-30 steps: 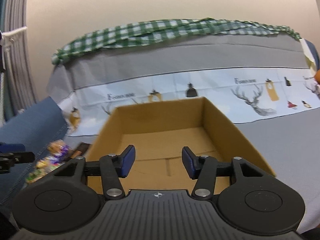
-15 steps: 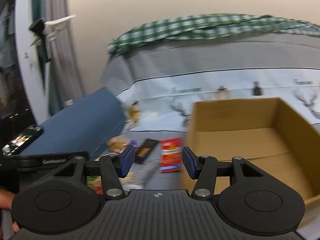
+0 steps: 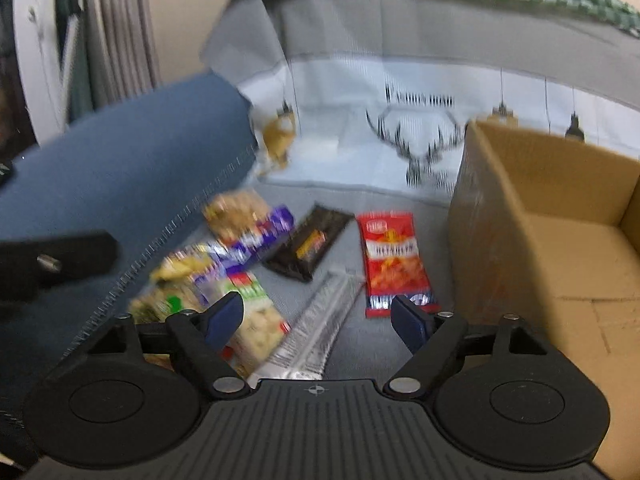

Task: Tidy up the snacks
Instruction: 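Swing both tools from the box toward the snack pile, then close the right tool on the two silver stick packets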

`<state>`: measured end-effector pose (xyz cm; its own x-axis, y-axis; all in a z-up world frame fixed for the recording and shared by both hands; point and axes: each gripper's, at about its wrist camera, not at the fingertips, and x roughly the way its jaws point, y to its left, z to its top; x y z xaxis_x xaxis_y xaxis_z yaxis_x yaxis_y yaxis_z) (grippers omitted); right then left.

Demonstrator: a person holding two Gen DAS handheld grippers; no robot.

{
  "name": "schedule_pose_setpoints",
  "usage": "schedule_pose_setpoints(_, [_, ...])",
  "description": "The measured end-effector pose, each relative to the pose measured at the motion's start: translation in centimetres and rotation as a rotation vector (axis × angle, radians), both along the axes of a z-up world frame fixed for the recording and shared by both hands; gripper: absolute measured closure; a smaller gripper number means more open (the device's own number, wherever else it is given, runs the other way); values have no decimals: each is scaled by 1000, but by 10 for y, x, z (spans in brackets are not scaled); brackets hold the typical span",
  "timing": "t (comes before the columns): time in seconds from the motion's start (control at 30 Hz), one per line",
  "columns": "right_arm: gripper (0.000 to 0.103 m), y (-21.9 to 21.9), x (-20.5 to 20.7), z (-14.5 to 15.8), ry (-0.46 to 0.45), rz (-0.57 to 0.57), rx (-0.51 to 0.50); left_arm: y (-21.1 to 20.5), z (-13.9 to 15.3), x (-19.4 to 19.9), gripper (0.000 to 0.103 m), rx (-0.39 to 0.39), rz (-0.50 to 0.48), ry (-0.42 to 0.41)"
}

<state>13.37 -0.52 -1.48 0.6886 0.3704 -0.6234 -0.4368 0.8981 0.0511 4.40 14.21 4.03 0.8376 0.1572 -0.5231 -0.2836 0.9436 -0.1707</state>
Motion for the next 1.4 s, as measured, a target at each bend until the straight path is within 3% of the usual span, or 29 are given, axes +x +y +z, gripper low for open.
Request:
schedule_pose_setpoints(0.13, [22,6,15,-19,91,-33,-55,2,-1,2,34,-7,5,5])
schedule_pose_setpoints(0.2, [37,3,18,-25,127,-40,-44,3,-1,2,34,-10,4,5])
schedule_pose_setpoints(0.27, [66,3,15,-23,127,-13,-43,2,-1,2,34,-8,4,5])
schedule_pose_setpoints(0.47, [77,-1,7,-15,140,26,-55,2,0,1,32,-6,-5,9])
schedule_pose_setpoints(0.6, [79,-9,-13,9,121,85,-66,2,-1,1,32,-6,-4,18])
schedule_pose_setpoints(0.67, [103,-17,-26,21,121,105,-47,0,-1,1,32,4,-4,22])
schedule_pose_setpoints(0.87, [103,-39,-78,24,95,193,-89,-4,0,2,32,29,-2,41])
schedule_pose_setpoints(0.97, [100,-48,-84,4,99,196,-71,-3,-1,1,32,20,12,46])
schedule_pose_setpoints(1.0, [92,-49,-83,-3,108,194,-68,-2,-1,0,32,19,11,48])
schedule_pose_setpoints(1.03, [76,-48,-76,-9,134,166,-52,-3,-1,0,32,24,8,50])
schedule_pose_setpoints(1.07, [51,-47,-72,-7,128,151,-15,-4,-1,-1,32,30,6,51])
schedule_pose_setpoints(1.17, [24,-45,-66,-6,117,131,47,-6,0,-1,32,50,4,51])
schedule_pose_setpoints(1.27, [19,-34,-59,-14,125,109,40,-6,-1,0,32,57,2,51])
schedule_pose_setpoints(1.4, [18,-21,-41,-37,187,1,-50,-4,-2,1,32,64,-2,59])
